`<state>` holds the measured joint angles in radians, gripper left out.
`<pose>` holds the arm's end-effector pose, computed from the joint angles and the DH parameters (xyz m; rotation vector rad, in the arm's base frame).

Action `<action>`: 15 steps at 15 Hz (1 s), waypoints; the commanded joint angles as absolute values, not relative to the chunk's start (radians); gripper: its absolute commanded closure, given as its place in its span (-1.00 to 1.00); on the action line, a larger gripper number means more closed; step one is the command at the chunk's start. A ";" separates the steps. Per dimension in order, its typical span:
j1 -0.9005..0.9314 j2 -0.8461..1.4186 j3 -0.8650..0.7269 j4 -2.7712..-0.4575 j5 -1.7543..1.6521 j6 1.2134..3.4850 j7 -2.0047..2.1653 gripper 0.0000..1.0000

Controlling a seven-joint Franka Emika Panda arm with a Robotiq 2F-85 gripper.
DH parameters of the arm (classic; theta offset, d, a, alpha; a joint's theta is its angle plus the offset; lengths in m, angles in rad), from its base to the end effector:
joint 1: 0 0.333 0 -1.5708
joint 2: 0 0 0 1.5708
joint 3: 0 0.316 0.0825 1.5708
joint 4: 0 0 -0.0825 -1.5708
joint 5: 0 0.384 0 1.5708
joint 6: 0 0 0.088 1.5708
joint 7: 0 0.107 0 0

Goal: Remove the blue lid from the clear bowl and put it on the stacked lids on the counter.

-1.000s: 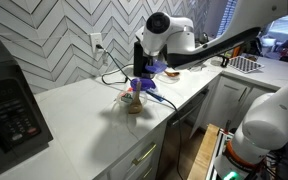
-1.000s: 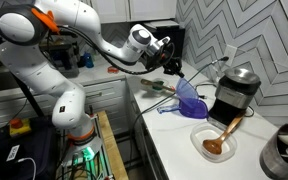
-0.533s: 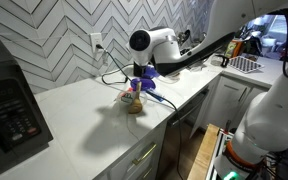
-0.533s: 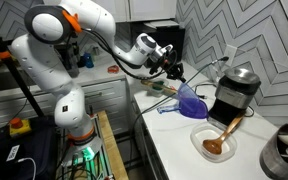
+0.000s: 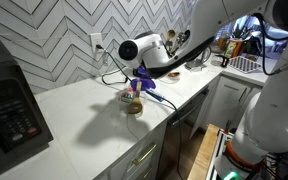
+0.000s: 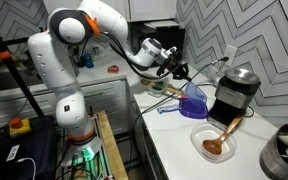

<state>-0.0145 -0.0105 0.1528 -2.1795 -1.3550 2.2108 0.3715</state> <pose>0.5493 0.0438 0.4201 1.9806 0.6575 0.3504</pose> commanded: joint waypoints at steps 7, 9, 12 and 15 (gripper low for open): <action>0.034 0.084 0.112 -2.113 -1.296 2.175 0.303 -0.12; 0.029 0.047 0.109 -2.118 -1.216 2.196 0.256 -0.42; -0.001 -0.071 0.079 -2.146 -1.005 2.337 0.115 -0.87; -0.025 -0.200 0.001 -2.199 -0.829 2.535 -0.089 -1.00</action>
<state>-0.0016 -0.0522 0.0697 -2.1054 -0.9841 2.3703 0.0879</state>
